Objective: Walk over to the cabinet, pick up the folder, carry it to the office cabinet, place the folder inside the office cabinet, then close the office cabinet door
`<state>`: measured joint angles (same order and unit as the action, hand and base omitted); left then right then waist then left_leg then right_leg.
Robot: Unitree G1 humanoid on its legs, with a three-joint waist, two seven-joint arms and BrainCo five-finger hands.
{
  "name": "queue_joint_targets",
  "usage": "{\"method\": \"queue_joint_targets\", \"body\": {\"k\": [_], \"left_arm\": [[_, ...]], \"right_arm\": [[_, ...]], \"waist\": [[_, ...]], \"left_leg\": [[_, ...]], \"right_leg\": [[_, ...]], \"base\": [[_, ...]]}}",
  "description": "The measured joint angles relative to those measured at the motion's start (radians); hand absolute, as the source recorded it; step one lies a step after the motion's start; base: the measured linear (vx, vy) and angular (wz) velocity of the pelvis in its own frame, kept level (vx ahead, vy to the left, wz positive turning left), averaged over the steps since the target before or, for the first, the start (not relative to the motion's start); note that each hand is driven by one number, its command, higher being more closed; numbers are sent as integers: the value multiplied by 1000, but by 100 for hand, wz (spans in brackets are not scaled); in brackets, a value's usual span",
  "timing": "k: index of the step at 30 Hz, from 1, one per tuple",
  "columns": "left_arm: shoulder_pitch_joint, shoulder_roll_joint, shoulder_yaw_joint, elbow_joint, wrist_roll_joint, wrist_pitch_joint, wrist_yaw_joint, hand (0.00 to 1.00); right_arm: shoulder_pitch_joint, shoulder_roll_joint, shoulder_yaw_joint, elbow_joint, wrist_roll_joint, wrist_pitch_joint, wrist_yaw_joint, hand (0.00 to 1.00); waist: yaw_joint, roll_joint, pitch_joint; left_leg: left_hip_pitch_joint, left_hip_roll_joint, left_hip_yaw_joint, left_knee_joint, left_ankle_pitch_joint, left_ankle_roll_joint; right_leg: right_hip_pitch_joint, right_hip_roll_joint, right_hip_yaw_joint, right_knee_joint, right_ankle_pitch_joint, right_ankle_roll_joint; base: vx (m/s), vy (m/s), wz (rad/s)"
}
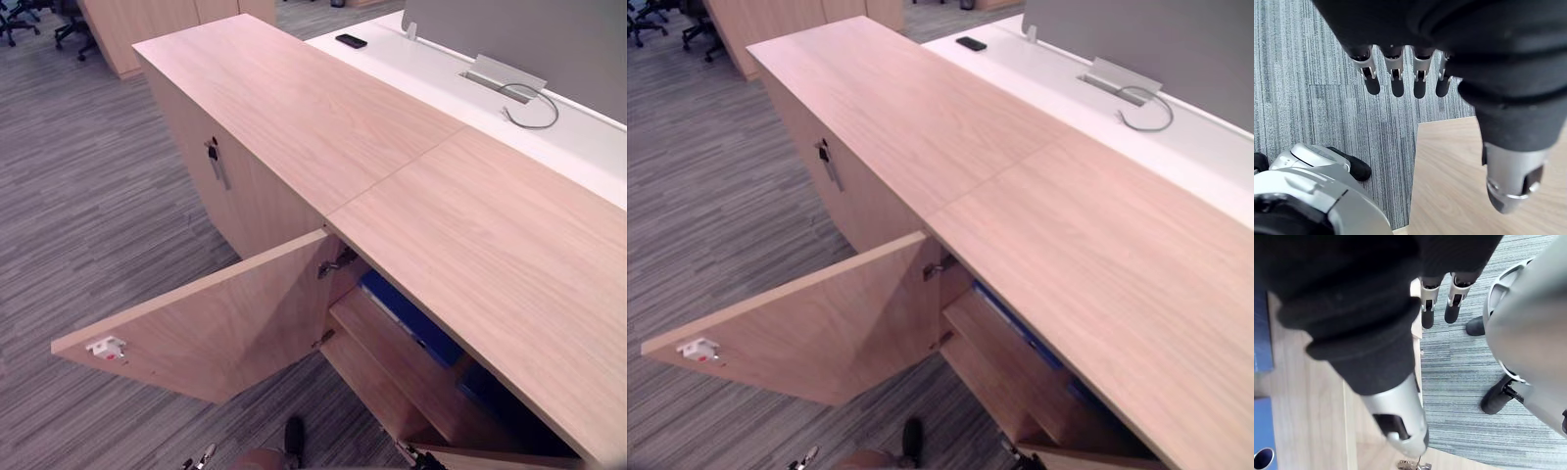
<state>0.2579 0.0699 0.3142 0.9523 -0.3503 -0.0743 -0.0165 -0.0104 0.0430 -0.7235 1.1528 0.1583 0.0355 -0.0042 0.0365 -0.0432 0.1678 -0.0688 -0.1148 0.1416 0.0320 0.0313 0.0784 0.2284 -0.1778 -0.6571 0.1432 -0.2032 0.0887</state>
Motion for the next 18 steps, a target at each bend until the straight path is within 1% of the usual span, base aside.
{"method": "queue_joint_targets", "body": {"k": [1,2,3,4,5,6,7,8,9,10,11,12,13,14,15,16,17,18], "left_arm": [[0,-4,11,0,-1,1,0,0],[1,-10,26,0,-1,1,0,0],[1,-12,26,0,-1,1,1,0],[1,-14,26,0,-2,1,1,0],[-2,-30,26,1,-2,2,1,0],[0,-33,26,3,-2,2,0,0],[-4,-24,33,22,-2,1,0,0],[-7,-25,46,26,1,1,0,0],[-15,-26,67,42,2,1,-1,0],[-20,-24,86,55,3,1,-1,0],[-25,-21,120,75,10,1,-3,0],[-25,-18,147,83,22,3,-6,0],[-24,-15,160,83,29,6,-9,0],[-14,-1,186,106,32,13,-10,0],[-13,11,217,120,32,17,-11,0],[-13,12,234,118,32,17,-11,0],[-18,15,263,114,32,16,-11,0],[-23,13,265,89,32,15,-11,0]], "right_arm": [[-1,0,-1,0,0,0,0,0],[1,-3,-4,1,0,0,0,0],[4,-7,-4,1,0,0,-1,0],[6,-13,-7,2,0,0,-1,0],[10,-35,-42,3,1,0,-4,0],[14,-58,-44,18,2,-1,-8,0],[7,-89,-83,63,4,0,-9,0],[6,-101,-92,77,4,0,-9,0],[-1,-121,-120,101,4,0,-9,0],[-4,-129,-122,109,4,1,-9,0],[-9,-145,-122,128,4,1,-9,0],[-10,-157,-123,142,4,1,-9,0],[-13,-159,-128,141,4,0,-9,0],[-13,-159,-145,138,5,-4,-9,0],[-12,-165,-156,139,9,-5,-9,0],[-10,-170,-156,138,11,-5,-9,0],[-9,-188,-148,134,15,-8,-9,0],[-6,-218,-148,125,18,-14,-7,0]], "waist": [[2,5,4],[3,4,2],[-1,4,2],[-7,12,3],[-24,45,4],[-24,65,8],[-29,67,9],[-35,73,11],[-34,92,17],[-36,98,20],[-46,108,21],[-51,93,23],[-42,99,27],[-52,110,27],[-66,113,25],[-73,114,24],[-76,123,17],[-69,152,0]], "left_leg": [[-13,18,63,35,-47,6],[-35,70,210,117,-126,-10],[-40,100,281,157,-150,-3],[-44,129,336,191,-162,6],[-53,179,435,248,-166,24],[-48,169,438,249,-153,13],[-46,120,402,213,-128,18],[-47,105,394,203,-118,17],[-54,91,389,200,-103,7],[-60,84,388,203,-92,-10],[-75,65,373,205,-60,-58],[-89,49,357,204,-39,-97],[-96,72,374,245,-85,-49],[-97,158,402,345,-152,-37],[-73,224,375,358,-158,-80],[-60,246,338,338,-140,-111],[-29,270,248,259,-60,-155],[9,256,132,152,10,-175]], "right_leg": [[1,-3,-3,3,0,0],[6,-10,-30,6,3,-4],[13,-14,-46,11,3,-4],[17,-15,-64,18,2,-4],[12,-26,-110,70,-5,-4],[-6,-45,-134,121,-29,6],[-19,-61,-139,127,-75,5],[-16,-62,-144,113,-81,-3],[-8,-60,-148,91,-82,-6],[-5,-62,-152,86,-82,-5],[-7,-75,-167,78,-82,-6],[-16,-110,-180,80,-70,0],[-22,-120,-187,82,-54,19],[-29,-123,-182,88,-44,31],[-37,-141,-172,110,-45,31],[-43,-151,-162,123,-45,31],[-80,-178,-131,168,-45,31],[-149,-222,-99,271,-46,30]], "base": [[-99,10,14],[-62,-7,21],[-19,-26,34],[65,2,62],[98,36,67],[114,101,89],[73,89,66],[51,93,73],[10,58,49],[-9,63,59],[-41,40,53],[-52,21,30],[-31,-74,-16],[11,-109,-38],[74,-106,-30],[135,44,-29],[161,121,-48],[207,221,-50]]}}
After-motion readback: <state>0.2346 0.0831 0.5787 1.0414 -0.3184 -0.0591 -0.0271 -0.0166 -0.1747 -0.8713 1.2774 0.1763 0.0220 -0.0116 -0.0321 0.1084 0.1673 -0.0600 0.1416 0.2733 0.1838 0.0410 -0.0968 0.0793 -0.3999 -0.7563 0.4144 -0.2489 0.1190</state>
